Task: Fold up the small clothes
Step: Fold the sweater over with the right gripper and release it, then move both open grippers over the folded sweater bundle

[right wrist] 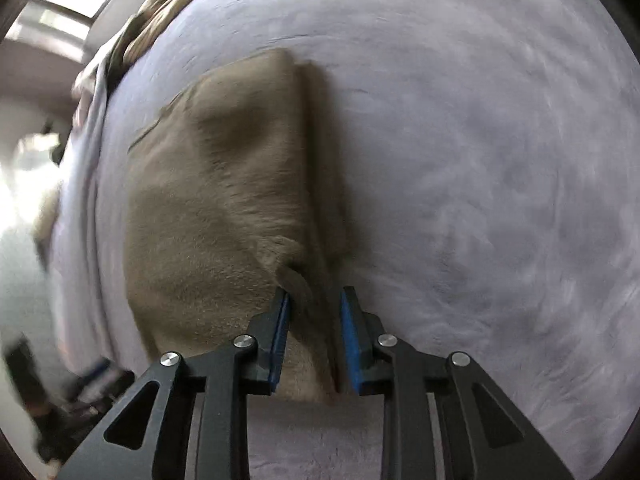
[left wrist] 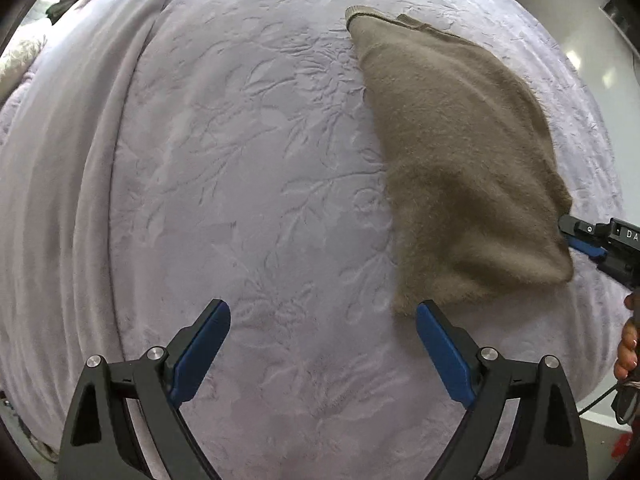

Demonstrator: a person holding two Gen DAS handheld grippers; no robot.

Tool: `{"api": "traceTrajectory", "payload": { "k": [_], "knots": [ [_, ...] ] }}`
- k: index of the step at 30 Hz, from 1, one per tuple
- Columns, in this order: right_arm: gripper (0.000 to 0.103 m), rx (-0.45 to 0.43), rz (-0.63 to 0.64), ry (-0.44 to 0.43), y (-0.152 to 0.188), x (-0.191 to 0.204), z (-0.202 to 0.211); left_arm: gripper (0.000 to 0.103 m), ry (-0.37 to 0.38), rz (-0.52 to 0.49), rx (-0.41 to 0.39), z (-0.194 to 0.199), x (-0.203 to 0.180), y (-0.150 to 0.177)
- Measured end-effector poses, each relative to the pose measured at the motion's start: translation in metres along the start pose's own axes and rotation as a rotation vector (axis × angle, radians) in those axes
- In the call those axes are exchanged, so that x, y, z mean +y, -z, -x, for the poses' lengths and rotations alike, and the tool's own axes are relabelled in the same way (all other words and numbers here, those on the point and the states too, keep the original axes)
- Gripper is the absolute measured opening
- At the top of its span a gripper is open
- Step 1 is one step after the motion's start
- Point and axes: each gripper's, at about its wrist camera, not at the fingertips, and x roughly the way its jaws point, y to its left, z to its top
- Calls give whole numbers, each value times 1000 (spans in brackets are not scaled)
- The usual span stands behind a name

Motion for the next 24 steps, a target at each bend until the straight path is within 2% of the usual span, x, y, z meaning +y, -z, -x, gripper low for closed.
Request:
{"api": "traceTrajectory", "payload": {
  "k": [2, 4, 5, 10, 12, 13, 19, 22, 24],
  "knots": [
    [31, 2, -46, -21, 3, -11, 6, 94, 6, 4, 1, 1, 0, 2],
    [31, 0, -31, 50, 7, -13, 12, 94, 14, 8, 4, 3, -2, 3],
    [31, 5, -37, 55, 9, -13, 14, 94, 18, 12, 4, 4, -2, 3],
    [37, 32, -107, -14, 24, -32, 28, 94, 47, 9, 3, 8, -12, 2],
    [51, 38, -100, -31, 33, -37, 34, 94, 48, -5, 4, 10, -19, 1],
    [53, 40, -92, -39, 38, -37, 36, 94, 47, -13, 4, 10, -22, 1],
    [59, 80, -81, -73, 52, -35, 35, 94, 44, -28, 25, 6, -27, 0],
    [63, 92, -85, -86, 49, -29, 29, 94, 35, -29, 3, 6, -28, -2],
    [67, 96, -82, -96, 48, -26, 27, 100, 39, -23, -11, 5, -28, -5]
  ]
}}
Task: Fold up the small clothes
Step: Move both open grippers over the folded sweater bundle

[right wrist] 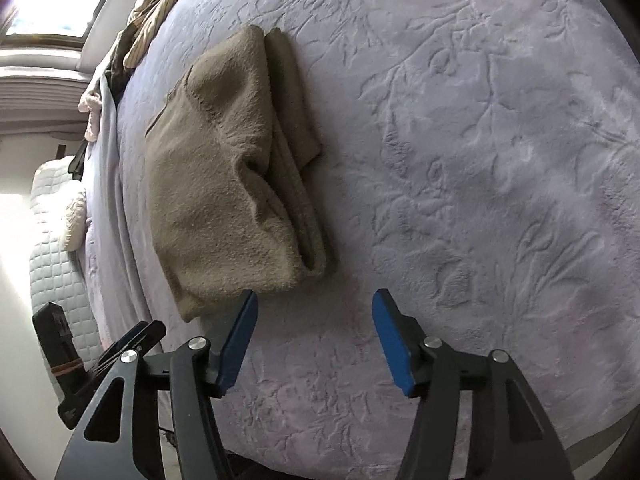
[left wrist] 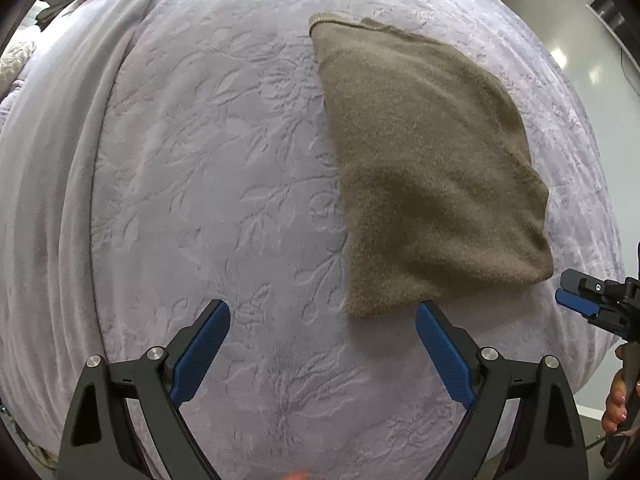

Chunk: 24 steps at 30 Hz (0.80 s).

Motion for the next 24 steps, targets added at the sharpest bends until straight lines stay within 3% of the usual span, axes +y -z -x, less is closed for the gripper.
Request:
{"api": "traceTrajectory", "payload": {
  "k": [3, 7, 9, 12, 15, 24],
  "knots": [
    [80, -2, 12, -20, -2, 5, -1, 103, -5, 9, 7, -5, 1, -3],
    [85, -31, 45, -61, -8, 14, 0, 103, -11, 16, 40, -13, 1, -7],
    [102, -40, 75, -66, -12, 19, -1, 103, -31, 30, 53, -19, 2, -10],
    [103, -32, 89, -86, -19, 22, -2, 103, -77, 32, 78, -31, 3, -14],
    [103, -10, 87, -95, -27, 20, -5, 103, -40, 39, 115, -42, 4, -17],
    [103, 37, 97, -59, -57, 10, -9, 103, -20, 67, 99, -52, 6, -39]
  ]
}}
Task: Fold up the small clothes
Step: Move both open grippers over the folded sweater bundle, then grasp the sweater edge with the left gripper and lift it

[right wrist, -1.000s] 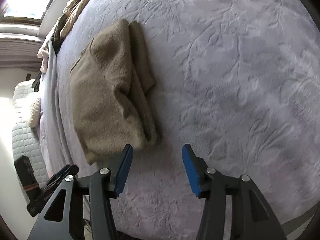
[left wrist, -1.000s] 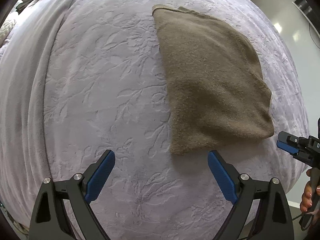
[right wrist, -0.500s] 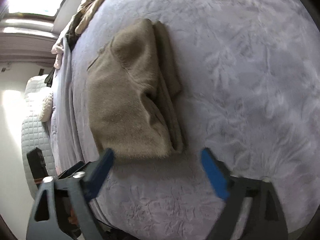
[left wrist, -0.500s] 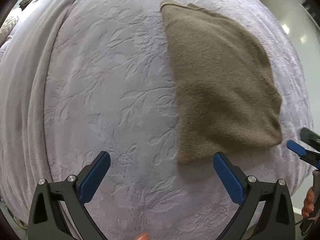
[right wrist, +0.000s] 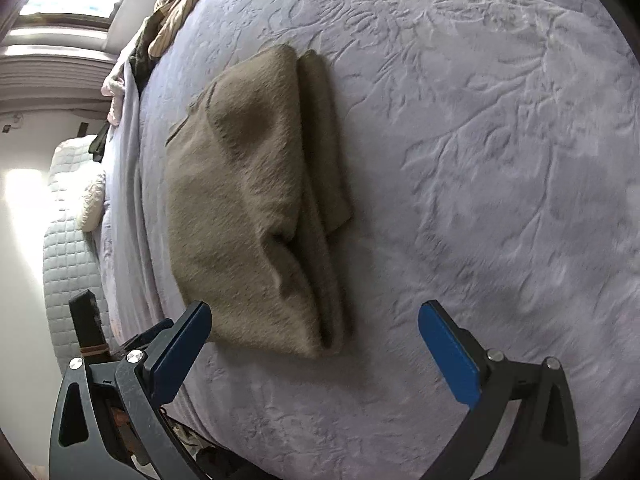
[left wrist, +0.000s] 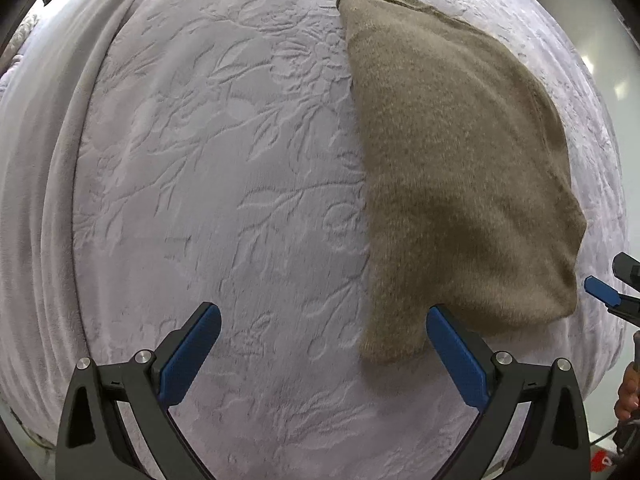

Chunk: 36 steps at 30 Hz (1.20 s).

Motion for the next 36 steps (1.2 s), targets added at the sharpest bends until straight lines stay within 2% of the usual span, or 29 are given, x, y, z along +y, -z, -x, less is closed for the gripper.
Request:
{"api": "traceTrajectory", "payload": {
  "k": [5, 11, 16, 20, 22, 30, 33, 36],
  "knots": [
    [103, 10, 20, 14, -18, -2, -2, 103, 12, -19, 1, -6, -8, -20],
    [103, 38, 43, 13, -39, -2, -10, 103, 83, -11, -29, -9, -14, -45],
    [103, 44, 81, -20, -56, 6, -17, 103, 169, -13, -51, -13, -14, -70],
    [103, 45, 89, -61, -73, 8, -24, 103, 190, -32, -62, -19, -24, -86],
    [103, 48, 96, -67, -77, 5, -26, 103, 212, -42, -55, -20, -26, -84],
    [103, 86, 106, -206, -105, -5, -50, 103, 372, -99, -6, -47, -47, -90],
    [103, 110, 116, -250, -117, -7, -62, 103, 381, -108, -4, -56, -63, -97],
    [103, 130, 139, -297, -126, -2, -71, 103, 396, -118, -37, -51, -75, -104]
  ]
}}
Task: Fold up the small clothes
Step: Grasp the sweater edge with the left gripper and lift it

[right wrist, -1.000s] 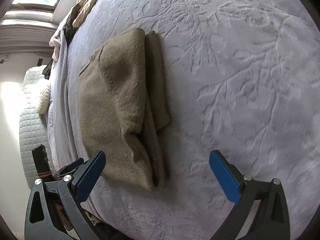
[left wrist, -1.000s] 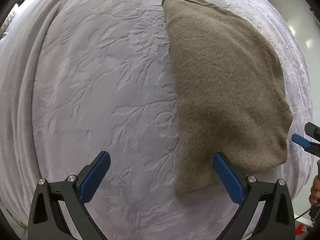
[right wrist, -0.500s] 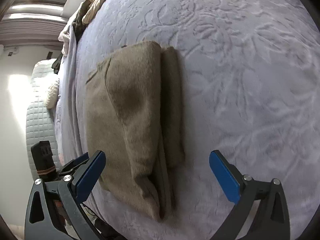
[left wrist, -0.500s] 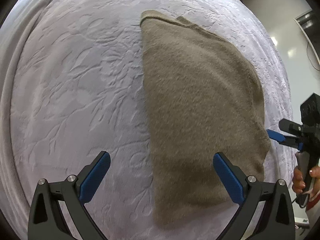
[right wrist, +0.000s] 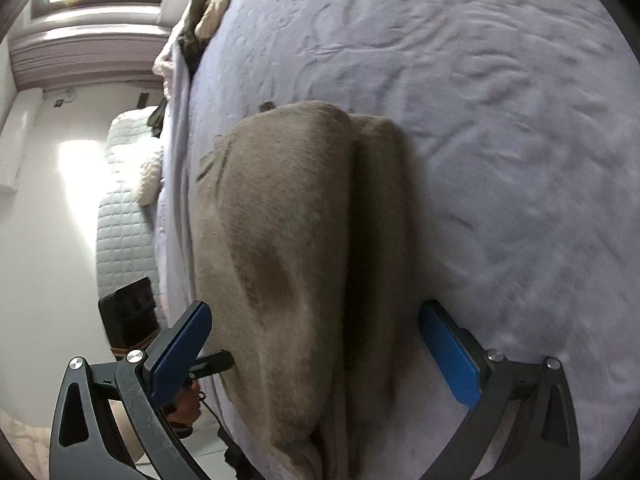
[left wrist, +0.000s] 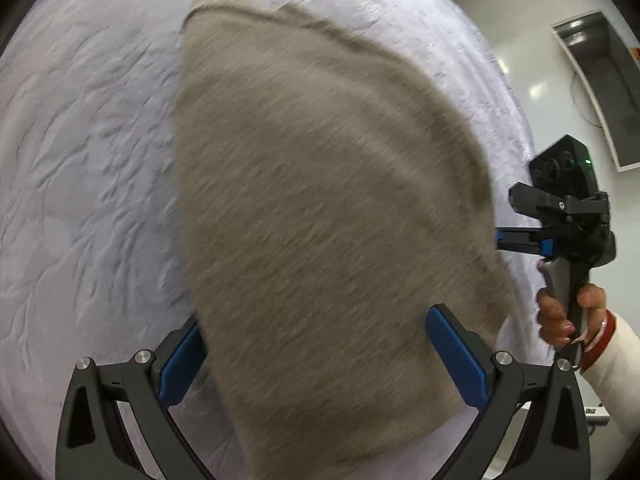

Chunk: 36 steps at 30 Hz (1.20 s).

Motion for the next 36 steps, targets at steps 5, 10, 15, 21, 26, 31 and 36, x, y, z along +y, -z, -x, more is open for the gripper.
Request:
{"api": "traceTrajectory", "payload": {
  "k": [5, 10, 15, 21, 26, 31, 36],
  "knots": [
    [103, 9, 35, -84, -13, 5, -15, 103, -24, -1, -5, -13, 1, -4],
    [62, -17, -29, -27, -11, -2, -19, 68, -32, -20, -65, -4, -3, -1],
    [31, -31, -79, -108, -1, 1, -7, 46, 10, -20, -109, 21, -6, 0],
    [31, -47, -75, -178, 19, 34, 8, 46, 33, -72, -152, 59, -26, 17],
    [31, -41, -61, -210, 48, 62, 19, 46, 54, -64, -172, 97, -19, 46],
    [31, -21, -61, -233, 86, 90, 17, 46, 50, -40, -157, 125, -10, 81],
    [31, 13, -86, -259, 121, 110, 3, 46, 38, -8, -139, 147, 4, 115]
  ]
}}
